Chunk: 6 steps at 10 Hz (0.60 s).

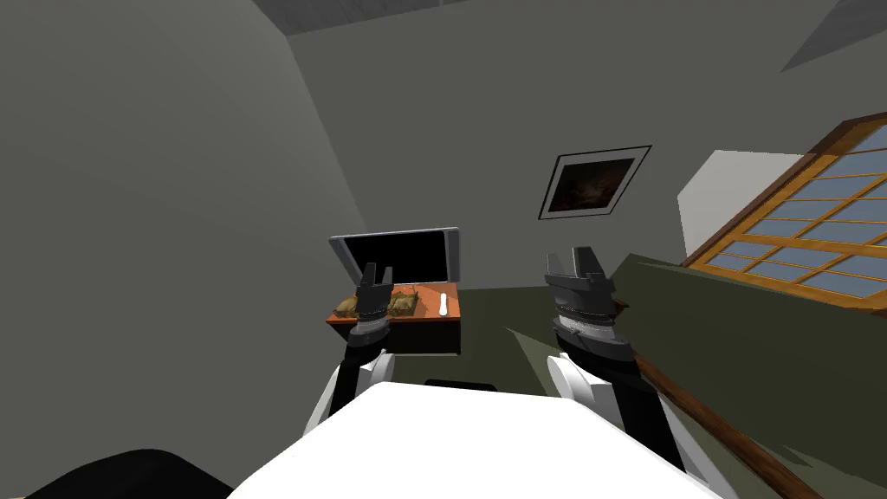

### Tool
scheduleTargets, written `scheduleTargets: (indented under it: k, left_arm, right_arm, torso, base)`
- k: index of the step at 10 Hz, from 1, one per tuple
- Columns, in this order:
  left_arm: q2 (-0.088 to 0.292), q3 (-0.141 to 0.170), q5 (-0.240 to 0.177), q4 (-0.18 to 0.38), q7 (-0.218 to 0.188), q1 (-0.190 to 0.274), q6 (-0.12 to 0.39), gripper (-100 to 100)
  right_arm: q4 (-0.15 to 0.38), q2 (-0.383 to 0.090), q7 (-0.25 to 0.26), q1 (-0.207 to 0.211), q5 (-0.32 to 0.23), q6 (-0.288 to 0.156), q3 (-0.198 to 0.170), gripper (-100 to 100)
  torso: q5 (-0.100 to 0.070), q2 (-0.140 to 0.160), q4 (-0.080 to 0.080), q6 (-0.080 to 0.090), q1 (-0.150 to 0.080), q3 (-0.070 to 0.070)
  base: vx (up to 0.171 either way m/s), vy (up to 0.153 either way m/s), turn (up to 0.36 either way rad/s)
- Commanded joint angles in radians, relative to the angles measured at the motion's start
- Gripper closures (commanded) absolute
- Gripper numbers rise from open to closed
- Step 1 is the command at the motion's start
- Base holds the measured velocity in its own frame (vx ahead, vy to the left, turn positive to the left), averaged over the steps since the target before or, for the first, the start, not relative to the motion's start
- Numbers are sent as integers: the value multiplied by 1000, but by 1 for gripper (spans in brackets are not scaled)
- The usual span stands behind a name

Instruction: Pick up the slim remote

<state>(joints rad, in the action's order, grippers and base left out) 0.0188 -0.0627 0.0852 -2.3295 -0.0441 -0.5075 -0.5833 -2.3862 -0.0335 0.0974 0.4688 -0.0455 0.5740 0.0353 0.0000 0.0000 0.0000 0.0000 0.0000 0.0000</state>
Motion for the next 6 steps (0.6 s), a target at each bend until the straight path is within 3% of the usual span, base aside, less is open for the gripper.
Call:
scheduleTargets:
  k: [1, 3, 6]
  left_arm:
    - [28, -2, 0, 10, 0, -7, -3, -100]
    - [75, -5, 0, 35, 0, -24, -8, -100]
    - [162, -15, -1, 100, 2, -65, -19, -100]
  right_arm:
    - [0, 0, 0, 0, 0, 0, 0, 0]
    - [0, 0, 0, 0, 0, 0, 0, 0]
    - [0, 0, 0, 0, 0, 0, 0, 0]
  torso:
    - [0, 0, 0, 0, 0, 0]
    - [-1, -1, 0, 0, -4, 0]
    - [-2, -3, -1, 0, -10, -2]
  base:
    - [4, -31, -16]
    - [25, -96, -24]
    - [49, -151, -39]
